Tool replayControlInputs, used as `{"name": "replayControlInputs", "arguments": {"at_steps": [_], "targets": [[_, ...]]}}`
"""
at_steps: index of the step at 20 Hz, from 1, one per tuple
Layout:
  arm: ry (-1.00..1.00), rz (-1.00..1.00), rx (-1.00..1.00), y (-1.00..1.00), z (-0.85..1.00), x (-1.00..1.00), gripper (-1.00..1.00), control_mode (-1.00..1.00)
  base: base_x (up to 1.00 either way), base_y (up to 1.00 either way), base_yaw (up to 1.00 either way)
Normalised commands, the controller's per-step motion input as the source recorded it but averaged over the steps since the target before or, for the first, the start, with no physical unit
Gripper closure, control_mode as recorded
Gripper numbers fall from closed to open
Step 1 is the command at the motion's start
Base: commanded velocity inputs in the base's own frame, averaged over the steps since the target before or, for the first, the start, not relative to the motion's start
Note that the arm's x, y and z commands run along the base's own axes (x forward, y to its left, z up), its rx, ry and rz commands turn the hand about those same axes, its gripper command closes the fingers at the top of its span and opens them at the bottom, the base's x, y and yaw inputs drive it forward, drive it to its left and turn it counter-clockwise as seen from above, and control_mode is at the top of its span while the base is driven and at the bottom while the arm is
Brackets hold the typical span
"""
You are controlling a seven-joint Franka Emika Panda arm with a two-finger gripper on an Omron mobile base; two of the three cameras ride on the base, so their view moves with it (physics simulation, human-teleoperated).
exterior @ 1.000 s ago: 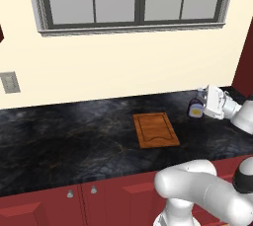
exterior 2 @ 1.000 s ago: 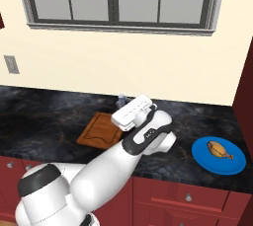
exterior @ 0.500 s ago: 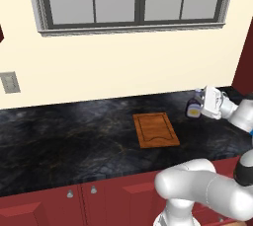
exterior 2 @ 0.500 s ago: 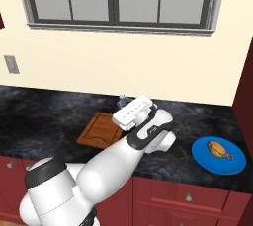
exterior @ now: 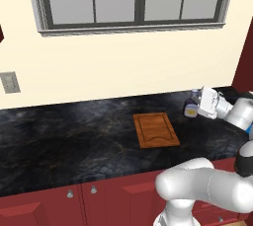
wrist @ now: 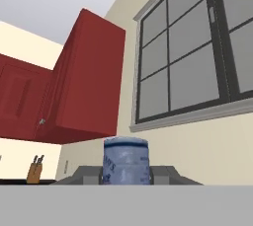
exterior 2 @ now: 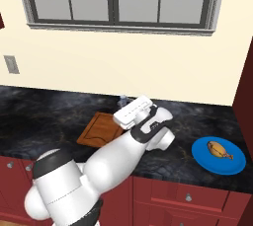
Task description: Pick the chicken drumstick from the plate and place it on the cutting board. Then pick the condiment bottle from the cabinet and place it next to the cutting board.
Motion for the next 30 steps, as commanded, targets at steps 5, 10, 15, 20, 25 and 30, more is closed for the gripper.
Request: {"name": "replayControlInputs", "arguments": {"at_steps": [5,10,15,20,25,30], "targets": [[0.00,0.00,-0.01,-0.07,-0.16,0.21,1.00,-1.00,0.00,0.00,0.00],[0.00,0.00,-0.01,-0.07,-0.21,0.22,1.00,-1.00,0.00,0.00,0.00],[0.00,0.00,0.00,-0.02,-0.26,0.25,1.00,-1.00,0.00,0.00,0.00],[0.00,0.00,0.00,0.00,-0.27,0.26,1.00,-1.00,0.00,0.00,0.00],[0.00,0.00,0.00,-0.01,-0.26,0.26,1.00,-1.00,0.00,0.00,0.00],[0.00,0.00,0.00,-0.03,-0.22,0.24,1.00,-1.00,0.00,0.00,0.00]]}}
